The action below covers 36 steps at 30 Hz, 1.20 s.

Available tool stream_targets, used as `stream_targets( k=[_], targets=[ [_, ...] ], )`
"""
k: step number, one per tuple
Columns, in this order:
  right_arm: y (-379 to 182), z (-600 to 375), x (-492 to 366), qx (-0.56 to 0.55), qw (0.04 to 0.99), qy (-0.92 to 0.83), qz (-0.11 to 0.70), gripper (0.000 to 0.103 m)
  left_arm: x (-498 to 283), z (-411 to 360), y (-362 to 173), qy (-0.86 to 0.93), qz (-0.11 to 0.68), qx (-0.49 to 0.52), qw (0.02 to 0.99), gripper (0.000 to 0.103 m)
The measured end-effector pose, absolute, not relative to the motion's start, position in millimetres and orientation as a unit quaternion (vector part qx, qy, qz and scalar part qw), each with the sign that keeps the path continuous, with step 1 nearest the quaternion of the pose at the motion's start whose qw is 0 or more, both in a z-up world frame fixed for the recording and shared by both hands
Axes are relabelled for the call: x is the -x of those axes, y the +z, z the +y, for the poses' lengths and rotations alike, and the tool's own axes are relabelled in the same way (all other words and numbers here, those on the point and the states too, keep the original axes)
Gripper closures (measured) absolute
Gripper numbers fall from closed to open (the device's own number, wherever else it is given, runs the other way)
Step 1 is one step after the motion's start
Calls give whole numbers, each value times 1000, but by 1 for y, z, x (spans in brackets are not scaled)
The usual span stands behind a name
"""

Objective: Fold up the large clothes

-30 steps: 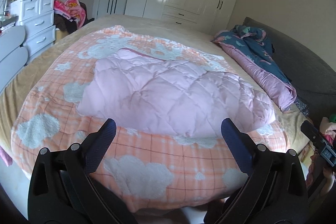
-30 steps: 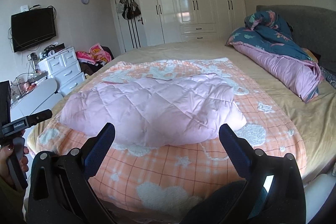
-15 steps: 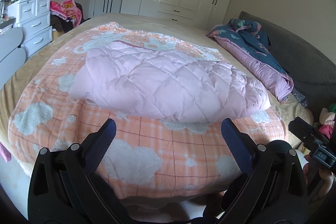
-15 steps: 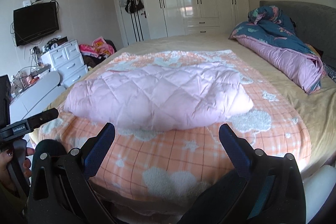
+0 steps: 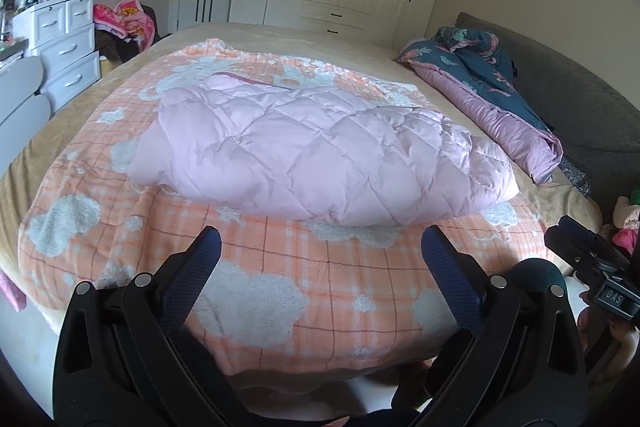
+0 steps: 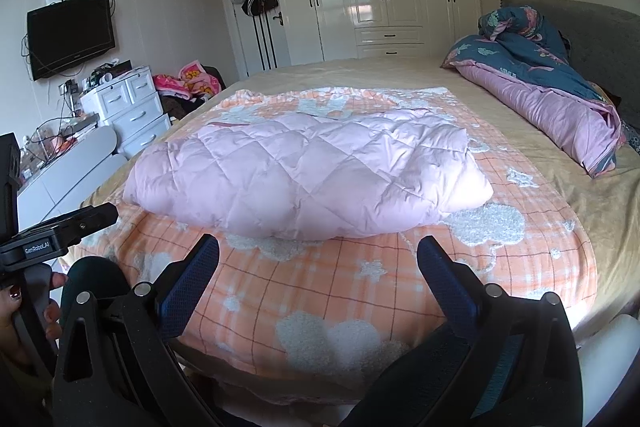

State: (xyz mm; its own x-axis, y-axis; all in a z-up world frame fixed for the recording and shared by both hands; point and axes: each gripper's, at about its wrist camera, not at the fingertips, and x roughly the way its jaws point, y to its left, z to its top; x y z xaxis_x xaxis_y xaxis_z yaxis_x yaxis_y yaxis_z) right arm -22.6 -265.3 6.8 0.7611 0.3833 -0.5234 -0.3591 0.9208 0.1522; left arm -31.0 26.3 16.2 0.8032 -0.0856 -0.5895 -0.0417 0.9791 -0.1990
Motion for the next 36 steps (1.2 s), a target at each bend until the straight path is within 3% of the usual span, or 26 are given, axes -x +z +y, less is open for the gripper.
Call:
stream_targets(
  k=[36],
  targets=[
    [7, -264, 23, -20, 938, 198, 283, 4, 33, 28, 22, 8, 312, 79, 947, 9]
  ],
)
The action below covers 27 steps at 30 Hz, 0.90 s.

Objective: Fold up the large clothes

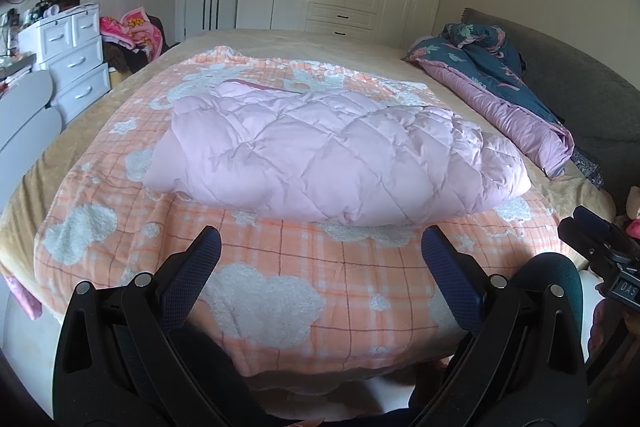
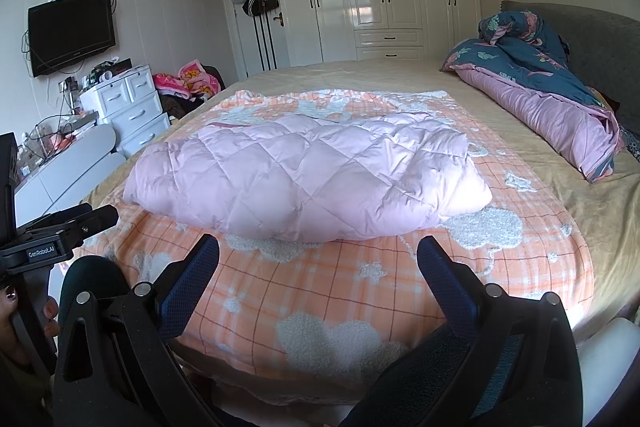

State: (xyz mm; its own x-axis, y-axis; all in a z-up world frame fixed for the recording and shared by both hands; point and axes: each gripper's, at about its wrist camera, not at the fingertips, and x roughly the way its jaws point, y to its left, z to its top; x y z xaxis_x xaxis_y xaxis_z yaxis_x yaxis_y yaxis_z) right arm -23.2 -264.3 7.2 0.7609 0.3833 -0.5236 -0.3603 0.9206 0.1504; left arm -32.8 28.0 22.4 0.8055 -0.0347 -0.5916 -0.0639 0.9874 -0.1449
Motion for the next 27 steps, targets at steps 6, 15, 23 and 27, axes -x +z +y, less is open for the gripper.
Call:
stream_targets(
  k=[6, 15, 23, 27],
  targets=[
    [7, -264, 23, -19, 939, 197, 283, 4, 33, 27, 23, 7, 311, 79, 947, 9],
    [6, -265, 21, -17, 939, 195, 284, 4, 33, 29, 22, -5, 308, 87, 947, 9],
    [6, -268, 20, -15, 939, 189, 285, 4, 29, 29, 14, 13, 319, 81, 944, 9],
    [7, -274, 21, -17, 943, 173, 283, 4, 31, 32, 15, 5, 313, 87, 946, 9]
  ],
)
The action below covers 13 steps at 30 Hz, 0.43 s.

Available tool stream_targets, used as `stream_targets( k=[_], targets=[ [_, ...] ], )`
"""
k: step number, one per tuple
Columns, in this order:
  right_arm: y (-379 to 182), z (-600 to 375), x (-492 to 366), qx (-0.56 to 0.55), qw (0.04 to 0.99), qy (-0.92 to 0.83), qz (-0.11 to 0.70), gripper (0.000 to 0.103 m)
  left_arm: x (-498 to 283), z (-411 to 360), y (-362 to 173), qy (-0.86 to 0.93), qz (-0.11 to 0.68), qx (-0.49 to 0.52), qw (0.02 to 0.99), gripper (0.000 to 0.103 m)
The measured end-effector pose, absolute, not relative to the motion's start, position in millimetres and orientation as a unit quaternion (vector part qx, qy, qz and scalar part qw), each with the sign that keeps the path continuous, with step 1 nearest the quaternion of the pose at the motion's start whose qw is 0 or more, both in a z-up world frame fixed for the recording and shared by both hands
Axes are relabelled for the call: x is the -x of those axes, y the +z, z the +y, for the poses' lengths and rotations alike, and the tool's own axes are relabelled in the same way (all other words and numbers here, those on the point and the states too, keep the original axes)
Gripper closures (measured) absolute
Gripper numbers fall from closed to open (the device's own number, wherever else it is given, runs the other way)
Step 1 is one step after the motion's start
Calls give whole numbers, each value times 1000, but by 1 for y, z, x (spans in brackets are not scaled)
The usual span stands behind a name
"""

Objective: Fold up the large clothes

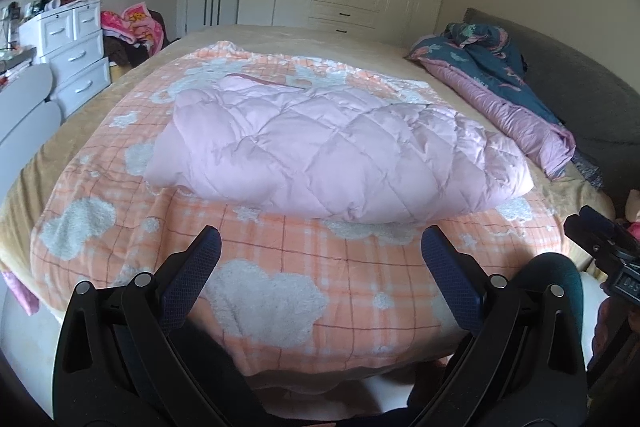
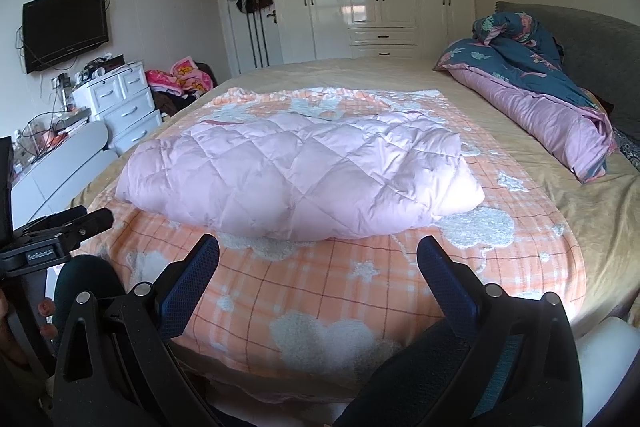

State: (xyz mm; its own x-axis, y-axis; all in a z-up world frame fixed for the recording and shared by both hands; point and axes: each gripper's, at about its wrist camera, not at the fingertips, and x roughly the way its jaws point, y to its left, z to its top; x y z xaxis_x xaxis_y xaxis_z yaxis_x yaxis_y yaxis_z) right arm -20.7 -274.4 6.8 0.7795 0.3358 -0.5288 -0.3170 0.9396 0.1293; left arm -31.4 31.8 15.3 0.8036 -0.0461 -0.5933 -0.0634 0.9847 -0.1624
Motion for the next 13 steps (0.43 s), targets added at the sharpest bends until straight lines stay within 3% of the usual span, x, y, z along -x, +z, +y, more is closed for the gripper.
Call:
stream_targets(
  k=[7, 13],
  targets=[
    [-4, -369, 12, -52, 960, 40, 271, 4, 10, 65, 6, 31, 335, 117, 934, 9],
    [-76, -578, 7, -134, 898, -255, 332, 4, -33, 181, -1, 154, 347, 165, 910, 9]
  ],
)
